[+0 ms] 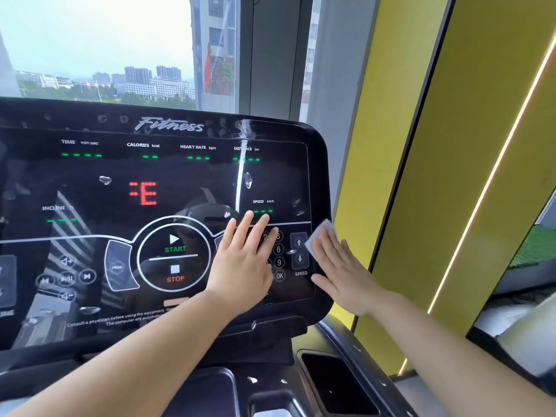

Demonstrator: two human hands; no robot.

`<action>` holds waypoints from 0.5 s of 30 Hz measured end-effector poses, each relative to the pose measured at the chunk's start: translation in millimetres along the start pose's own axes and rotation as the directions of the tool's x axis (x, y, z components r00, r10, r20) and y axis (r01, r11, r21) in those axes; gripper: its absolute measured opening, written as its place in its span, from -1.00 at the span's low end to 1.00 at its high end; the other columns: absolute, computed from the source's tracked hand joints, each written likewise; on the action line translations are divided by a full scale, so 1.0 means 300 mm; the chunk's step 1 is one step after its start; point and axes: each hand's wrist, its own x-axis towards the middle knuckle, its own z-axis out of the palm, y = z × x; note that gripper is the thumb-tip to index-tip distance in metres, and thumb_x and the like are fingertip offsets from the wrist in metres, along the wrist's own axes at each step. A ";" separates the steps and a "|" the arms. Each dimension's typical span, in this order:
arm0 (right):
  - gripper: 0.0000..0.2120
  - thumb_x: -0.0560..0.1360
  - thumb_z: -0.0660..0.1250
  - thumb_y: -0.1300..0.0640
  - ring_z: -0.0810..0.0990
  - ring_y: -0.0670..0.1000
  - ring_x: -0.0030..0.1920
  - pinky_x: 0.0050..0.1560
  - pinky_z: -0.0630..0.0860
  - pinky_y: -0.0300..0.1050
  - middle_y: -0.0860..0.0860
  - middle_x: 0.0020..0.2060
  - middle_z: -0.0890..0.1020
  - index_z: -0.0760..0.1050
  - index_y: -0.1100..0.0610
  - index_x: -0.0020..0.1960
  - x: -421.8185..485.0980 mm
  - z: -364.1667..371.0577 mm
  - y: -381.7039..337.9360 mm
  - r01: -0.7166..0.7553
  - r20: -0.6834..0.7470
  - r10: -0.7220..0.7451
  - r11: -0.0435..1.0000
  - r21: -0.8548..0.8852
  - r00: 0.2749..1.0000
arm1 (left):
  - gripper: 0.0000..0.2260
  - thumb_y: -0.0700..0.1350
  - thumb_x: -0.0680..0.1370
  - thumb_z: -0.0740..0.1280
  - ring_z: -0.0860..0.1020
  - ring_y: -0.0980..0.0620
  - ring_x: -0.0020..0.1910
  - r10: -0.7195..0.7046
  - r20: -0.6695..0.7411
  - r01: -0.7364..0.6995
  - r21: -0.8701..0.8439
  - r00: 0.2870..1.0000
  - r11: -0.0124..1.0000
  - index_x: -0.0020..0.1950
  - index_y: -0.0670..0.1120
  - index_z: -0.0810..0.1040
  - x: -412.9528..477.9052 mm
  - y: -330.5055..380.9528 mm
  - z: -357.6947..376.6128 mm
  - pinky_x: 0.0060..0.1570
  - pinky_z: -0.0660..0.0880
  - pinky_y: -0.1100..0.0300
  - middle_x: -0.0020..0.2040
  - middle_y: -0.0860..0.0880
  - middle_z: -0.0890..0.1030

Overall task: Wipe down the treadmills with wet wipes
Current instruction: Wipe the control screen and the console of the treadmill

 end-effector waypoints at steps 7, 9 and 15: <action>-0.35 0.55 -0.28 -0.22 -0.59 -0.07 0.38 0.39 -0.50 -0.17 0.01 0.35 -0.60 -0.62 0.06 0.35 0.062 -0.052 0.009 -0.022 -0.121 0.024 1.000 0.017 0.992 | -0.48 0.00 0.38 0.24 0.29 -0.24 0.36 0.009 -0.018 -0.009 0.022 1.000 1.000 0.31 -0.16 0.53 -0.003 -0.003 0.008 0.34 0.15 -0.18 0.34 -0.19 0.47; -0.33 0.44 -0.46 -0.29 -0.60 -0.07 0.37 0.38 -0.52 -0.18 -0.01 0.32 -0.63 -0.65 0.07 0.34 0.027 -0.005 0.008 0.005 -0.081 -0.005 1.000 -0.005 0.997 | -0.48 0.00 0.40 0.22 0.30 -0.24 0.37 0.012 -0.019 -0.011 0.020 1.000 1.000 0.31 -0.16 0.52 -0.004 -0.005 0.009 0.34 0.15 -0.18 0.35 -0.19 0.46; -0.26 0.28 -0.71 -0.35 -0.63 -0.09 0.34 0.34 -0.57 -0.20 -0.02 0.32 -0.63 -0.68 0.04 0.33 -0.035 0.050 0.013 0.063 0.019 -0.062 0.998 -0.029 0.998 | -0.46 0.01 0.38 0.24 0.32 -0.26 0.37 0.021 -0.010 -0.021 0.031 1.000 0.999 0.32 -0.17 0.51 -0.008 -0.005 0.012 0.35 0.14 -0.19 0.36 -0.20 0.45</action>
